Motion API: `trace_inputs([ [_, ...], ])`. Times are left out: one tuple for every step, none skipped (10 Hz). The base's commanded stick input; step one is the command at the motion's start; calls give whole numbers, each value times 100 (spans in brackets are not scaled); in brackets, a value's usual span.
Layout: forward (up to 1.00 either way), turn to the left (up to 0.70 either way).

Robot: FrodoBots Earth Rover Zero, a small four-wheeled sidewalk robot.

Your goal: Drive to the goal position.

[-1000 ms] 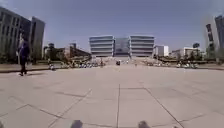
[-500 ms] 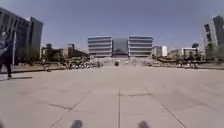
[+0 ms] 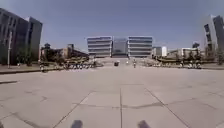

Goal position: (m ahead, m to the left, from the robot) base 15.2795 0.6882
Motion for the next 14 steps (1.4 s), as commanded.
trace_inputs([
  [100,-2],
  [100,-2],
  [100,-2],
  [100,-2],
  [100,-2],
  [100,-2],
  [100,-2],
  [100,-2],
  [100,-2],
  [100,-2],
  [100,-2],
  [100,-2],
  [100,-2],
  [100,-2],
])
